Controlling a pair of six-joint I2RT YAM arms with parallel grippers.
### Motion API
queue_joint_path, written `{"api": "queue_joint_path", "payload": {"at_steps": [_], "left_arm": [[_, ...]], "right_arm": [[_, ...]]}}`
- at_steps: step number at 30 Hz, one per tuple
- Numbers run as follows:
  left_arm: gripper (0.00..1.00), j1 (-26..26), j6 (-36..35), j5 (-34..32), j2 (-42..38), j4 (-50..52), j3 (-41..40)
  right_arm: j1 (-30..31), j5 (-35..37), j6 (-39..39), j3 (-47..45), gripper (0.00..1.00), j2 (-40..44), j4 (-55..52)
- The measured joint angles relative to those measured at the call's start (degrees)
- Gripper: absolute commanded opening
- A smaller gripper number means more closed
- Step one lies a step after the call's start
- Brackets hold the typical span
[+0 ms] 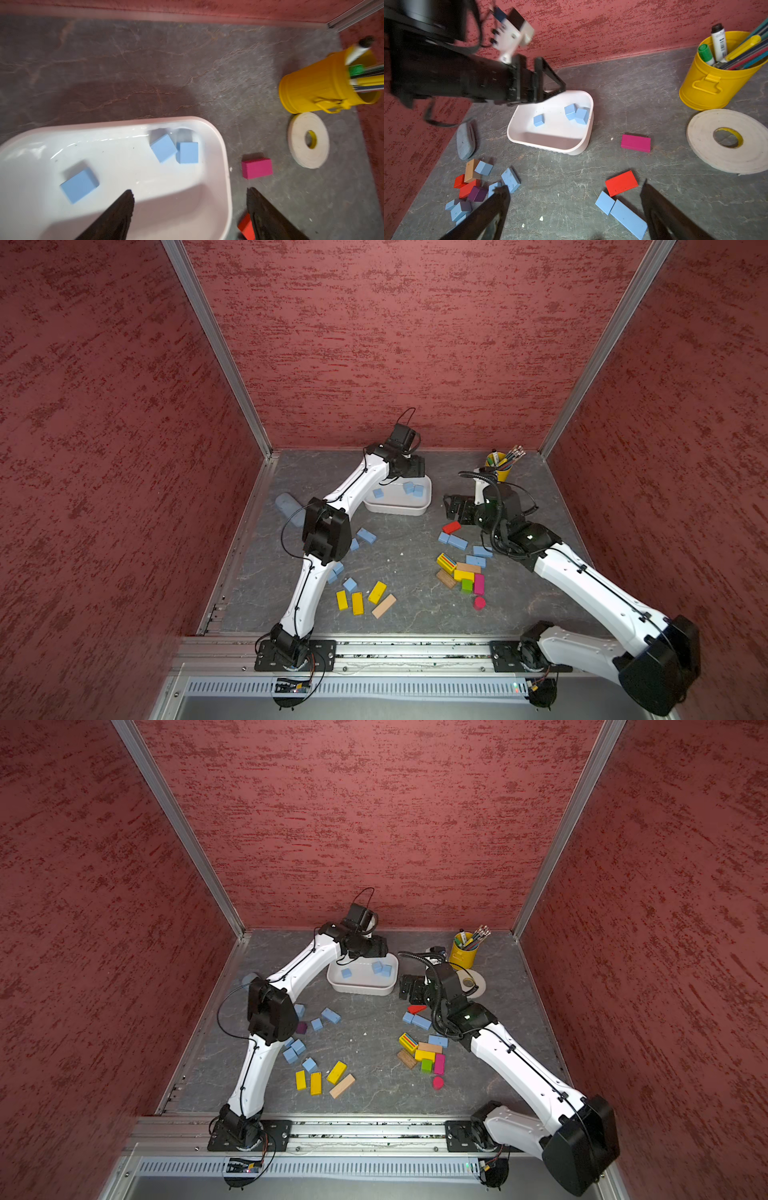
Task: Pick out the blue building blocks
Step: Place the building block in the storage box, then pick up the building block from the center of the board.
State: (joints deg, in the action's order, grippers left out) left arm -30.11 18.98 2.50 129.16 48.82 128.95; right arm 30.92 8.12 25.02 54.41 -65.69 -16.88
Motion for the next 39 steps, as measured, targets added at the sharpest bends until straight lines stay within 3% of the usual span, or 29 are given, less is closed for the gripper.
{"api": "queue_joint_path", "payload": {"at_steps": [6, 15, 23, 28, 39], "left_arm": [[1.00, -0.17, -0.52, -1.90, -18.49, -5.60, -14.19], [1.00, 0.70, -1.77, -2.45, -37.97, -8.85, -38.38], [1.00, 7.52, -2.27, 1.60, -52.72, -7.89, -53.66], [1.00, 11.56, -3.74, 4.33, -55.54, -3.89, -57.64], [1.00, 12.83, -7.43, 3.58, -51.69, 4.55, -59.52]], "right_arm": [[0.00, -0.15, 0.28, 0.00, 0.99, 0.94, -0.20], [0.00, -0.42, 1.16, 0.00, 0.99, 2.34, -0.44], [0.00, -0.59, 1.53, 0.00, 0.99, 2.64, -0.90], [0.00, -0.94, 1.75, 0.00, 0.99, 2.64, -0.98], [0.00, -1.77, 2.43, 0.00, 0.99, 2.64, -0.98]]}}
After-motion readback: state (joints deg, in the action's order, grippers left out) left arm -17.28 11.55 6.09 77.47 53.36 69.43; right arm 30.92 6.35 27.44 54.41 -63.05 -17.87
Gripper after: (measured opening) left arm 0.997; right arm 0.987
